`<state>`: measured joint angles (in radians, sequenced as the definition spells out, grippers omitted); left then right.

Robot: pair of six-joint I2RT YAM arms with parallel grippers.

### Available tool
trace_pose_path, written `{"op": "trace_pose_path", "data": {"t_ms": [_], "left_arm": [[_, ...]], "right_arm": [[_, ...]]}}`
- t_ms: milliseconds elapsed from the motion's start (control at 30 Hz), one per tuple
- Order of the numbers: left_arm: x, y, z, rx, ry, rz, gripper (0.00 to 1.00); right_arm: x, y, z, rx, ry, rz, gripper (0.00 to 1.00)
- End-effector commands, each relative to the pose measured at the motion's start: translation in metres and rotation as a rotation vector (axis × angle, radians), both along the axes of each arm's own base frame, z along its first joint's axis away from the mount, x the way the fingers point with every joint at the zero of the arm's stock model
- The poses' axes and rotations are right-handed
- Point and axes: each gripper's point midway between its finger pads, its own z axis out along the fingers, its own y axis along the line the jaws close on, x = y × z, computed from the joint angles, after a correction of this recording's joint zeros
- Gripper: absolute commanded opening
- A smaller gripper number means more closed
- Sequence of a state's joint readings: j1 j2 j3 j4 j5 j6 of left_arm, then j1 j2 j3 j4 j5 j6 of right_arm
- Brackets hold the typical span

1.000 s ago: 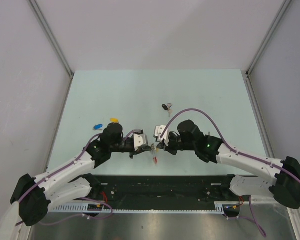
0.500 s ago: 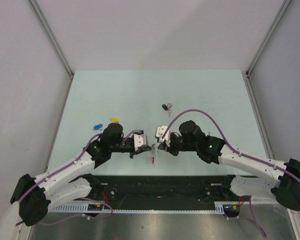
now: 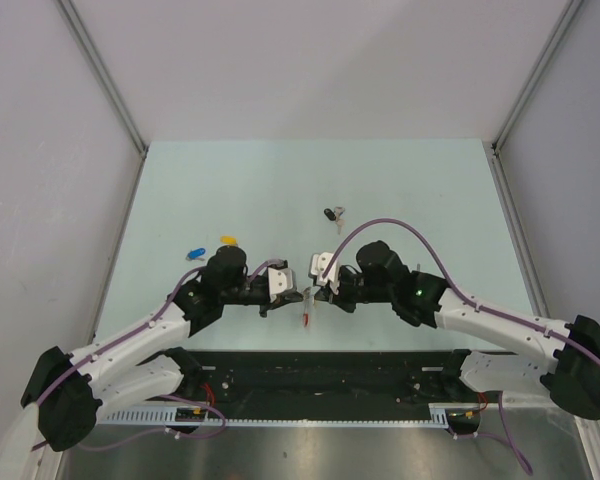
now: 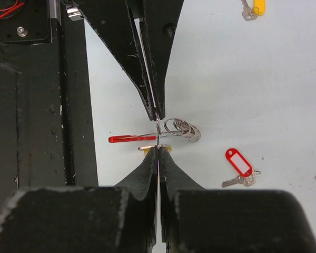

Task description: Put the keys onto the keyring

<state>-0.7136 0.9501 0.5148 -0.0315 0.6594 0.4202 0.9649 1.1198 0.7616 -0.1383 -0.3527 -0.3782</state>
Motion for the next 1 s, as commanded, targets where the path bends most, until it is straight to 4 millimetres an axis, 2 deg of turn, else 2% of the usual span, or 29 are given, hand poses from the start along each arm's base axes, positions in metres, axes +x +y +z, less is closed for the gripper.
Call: {"op": "trace_pose_path", "data": {"t_ms": [0,967], "left_arm": [[0.0018,-0.0063,0.016,-0.029,-0.046,-0.031,0.0],[0.0005,-0.0069,0.0156,-0.026,-0.038,-0.04,0.0]], "right_arm": [[0.0032,0.0132,0.0249,0.068,-0.045,0.028,0.0],[0.0046,0.0151,0.0224,0.06,-0.06,0.038,0.0]]}}
